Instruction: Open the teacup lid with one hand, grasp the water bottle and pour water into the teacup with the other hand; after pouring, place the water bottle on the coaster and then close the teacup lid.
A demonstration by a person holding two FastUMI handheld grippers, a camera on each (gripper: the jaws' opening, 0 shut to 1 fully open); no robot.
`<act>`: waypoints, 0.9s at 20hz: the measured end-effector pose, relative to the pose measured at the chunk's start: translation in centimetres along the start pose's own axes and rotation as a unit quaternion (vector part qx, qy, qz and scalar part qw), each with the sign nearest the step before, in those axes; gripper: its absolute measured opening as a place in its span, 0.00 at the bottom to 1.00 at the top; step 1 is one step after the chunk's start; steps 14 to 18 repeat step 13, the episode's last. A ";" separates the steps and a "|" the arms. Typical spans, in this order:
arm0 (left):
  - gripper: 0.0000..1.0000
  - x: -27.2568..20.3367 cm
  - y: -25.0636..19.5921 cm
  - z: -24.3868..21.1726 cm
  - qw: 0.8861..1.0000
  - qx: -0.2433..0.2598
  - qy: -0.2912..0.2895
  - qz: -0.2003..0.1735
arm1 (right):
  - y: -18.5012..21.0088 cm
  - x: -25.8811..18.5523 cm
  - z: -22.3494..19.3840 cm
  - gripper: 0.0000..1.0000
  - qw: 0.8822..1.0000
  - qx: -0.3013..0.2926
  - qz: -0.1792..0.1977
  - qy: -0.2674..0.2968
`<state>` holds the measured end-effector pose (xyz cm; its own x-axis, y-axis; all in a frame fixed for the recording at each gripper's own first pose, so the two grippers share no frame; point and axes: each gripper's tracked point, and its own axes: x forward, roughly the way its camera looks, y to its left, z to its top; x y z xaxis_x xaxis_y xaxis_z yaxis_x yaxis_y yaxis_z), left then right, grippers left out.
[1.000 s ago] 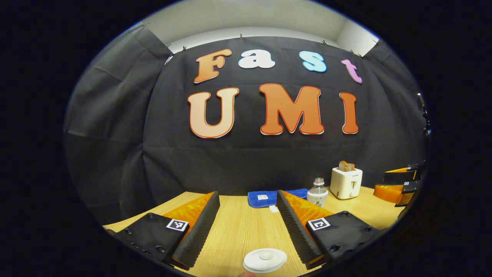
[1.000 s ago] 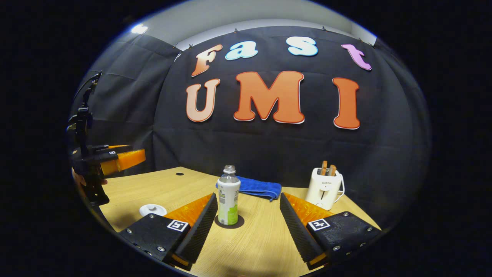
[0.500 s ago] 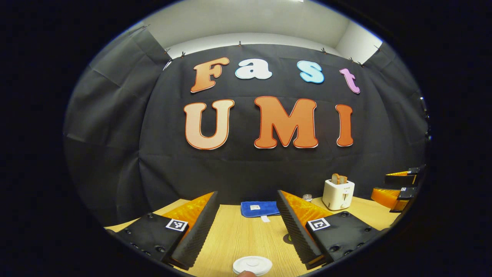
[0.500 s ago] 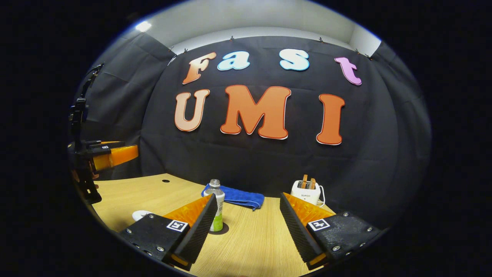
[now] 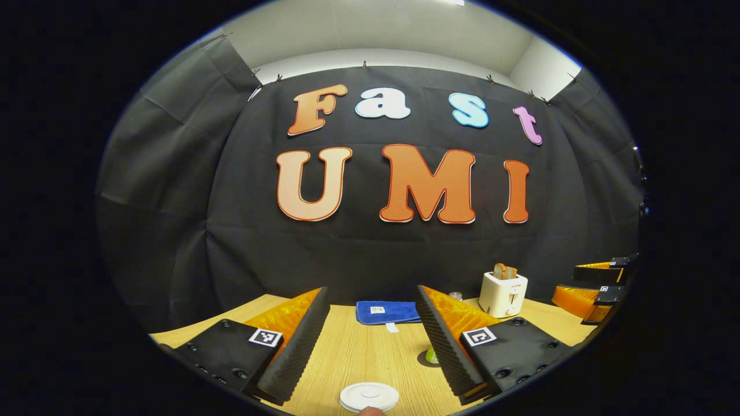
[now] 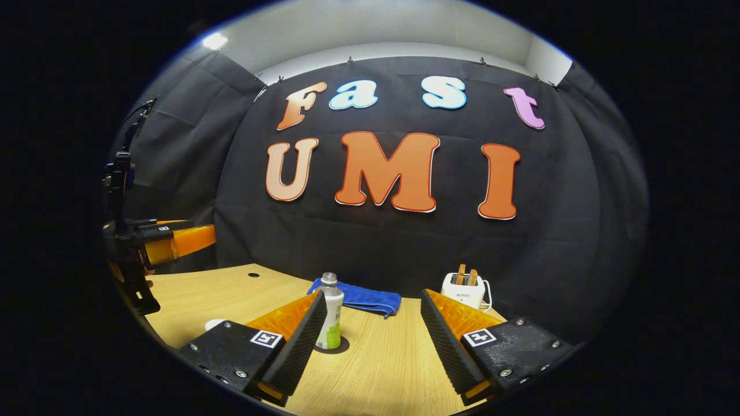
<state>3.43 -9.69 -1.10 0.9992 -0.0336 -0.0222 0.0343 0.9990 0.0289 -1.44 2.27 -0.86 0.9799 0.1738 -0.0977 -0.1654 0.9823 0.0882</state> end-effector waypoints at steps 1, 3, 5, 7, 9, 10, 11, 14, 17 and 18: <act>0.95 -0.1 0.0 0.0 1.000 0.002 -0.001 0.001 | 0.3 -0.1 0.0 0.98 1.000 -0.002 0.002 0.000; 0.95 -0.1 0.1 0.0 1.000 0.008 -0.002 0.003 | 0.6 0.0 0.0 0.98 1.000 -0.002 0.005 -0.001; 0.95 -0.1 0.4 -0.2 1.000 0.013 -0.003 0.008 | 0.9 0.0 0.0 0.98 1.000 0.000 0.009 -0.001; 0.98 -0.2 0.3 -0.4 1.000 0.014 -0.002 0.008 | 1.4 0.1 0.2 0.98 1.000 0.002 0.016 -0.003; 0.98 0.0 0.4 -0.4 1.000 0.016 -0.002 0.009 | 1.5 0.0 0.5 0.98 1.000 0.001 0.018 -0.007; 0.98 -0.1 0.5 -0.3 1.000 0.017 -0.004 0.009 | 1.6 0.0 0.7 0.98 1.000 0.001 0.019 -0.012; 0.98 -0.2 0.5 -0.2 1.000 0.018 -0.005 0.010 | 1.9 -0.1 1.1 0.98 1.000 0.002 0.022 -0.018; 0.98 -0.2 0.5 0.0 1.000 0.019 -0.007 0.010 | 2.1 0.0 1.5 0.98 0.999 0.004 0.024 -0.025; 0.98 -0.2 0.5 0.0 1.000 0.019 -0.007 0.010 | 2.1 0.0 1.5 0.98 0.999 0.004 0.024 -0.025; 0.98 -0.2 0.5 0.0 1.000 0.019 -0.007 0.010 | 2.1 0.0 1.5 0.98 0.999 0.004 0.024 -0.025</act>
